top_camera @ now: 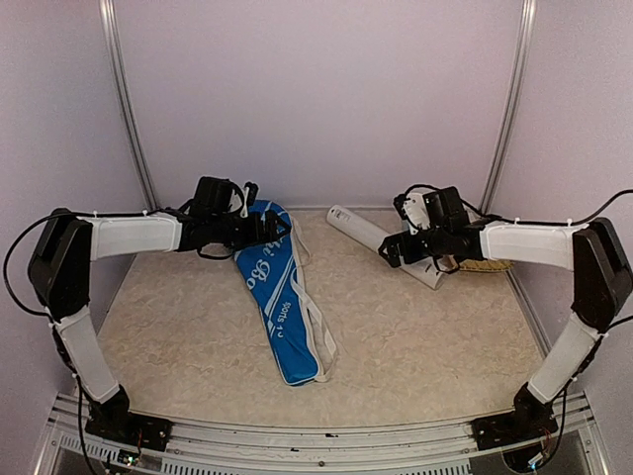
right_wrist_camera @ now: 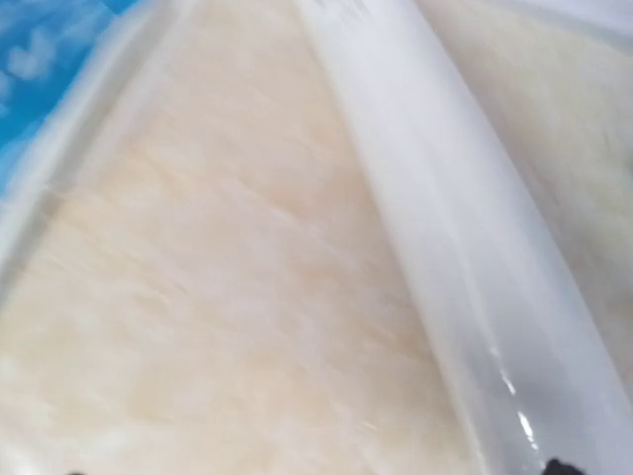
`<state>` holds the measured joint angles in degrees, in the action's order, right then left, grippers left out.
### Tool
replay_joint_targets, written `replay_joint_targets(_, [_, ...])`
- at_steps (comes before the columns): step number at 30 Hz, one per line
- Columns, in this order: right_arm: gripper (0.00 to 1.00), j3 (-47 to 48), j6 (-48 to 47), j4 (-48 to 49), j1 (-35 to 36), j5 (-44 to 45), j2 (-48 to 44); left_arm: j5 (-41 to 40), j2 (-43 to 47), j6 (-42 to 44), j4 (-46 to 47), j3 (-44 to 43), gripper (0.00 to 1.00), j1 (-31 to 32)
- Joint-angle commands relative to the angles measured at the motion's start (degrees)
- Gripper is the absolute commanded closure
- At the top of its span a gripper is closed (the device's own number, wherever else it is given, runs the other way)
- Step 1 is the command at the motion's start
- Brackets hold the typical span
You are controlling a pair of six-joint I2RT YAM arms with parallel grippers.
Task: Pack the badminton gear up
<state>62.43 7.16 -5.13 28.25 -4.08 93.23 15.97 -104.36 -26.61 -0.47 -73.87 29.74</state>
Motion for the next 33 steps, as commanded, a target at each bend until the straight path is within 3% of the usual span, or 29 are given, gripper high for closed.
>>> replay_joint_targets(1, [0.00, 4.80, -5.23, -6.25, -2.43, 0.59, 7.11, -0.79, 3.35, -0.57, 2.25, 6.27, 0.01, -3.86])
replay_joint_targets(8, [0.00, 13.62, -9.64, -9.45, -8.65, 0.45, 13.78, -2.51, 5.17, 1.49, 2.78, 11.60, 0.01, -4.03])
replay_joint_targets(12, [0.00, 19.45, -9.52, -14.10, -12.78, -8.64, 18.88, -3.92, 5.77, 2.20, 2.26, 12.52, 0.01, -4.16])
replay_joint_targets(19, [0.00, 25.06, -8.43, -21.86, -13.57, -23.05, 27.57, -4.88, 6.63, 1.81, 2.07, 13.27, 0.01, -5.33])
replay_joint_targets(27, [0.00, 12.82, 5.10, -6.98, -9.11, -40.46, 21.62, -7.85, 8.81, 1.47, 1.96, 16.95, 0.01, -6.15])
replay_joint_targets(33, [0.00, 11.03, 11.58, 0.24, 0.42, -40.83, 22.72, -8.05, 7.95, 0.15, 3.25, 18.04, 0.01, -6.44])
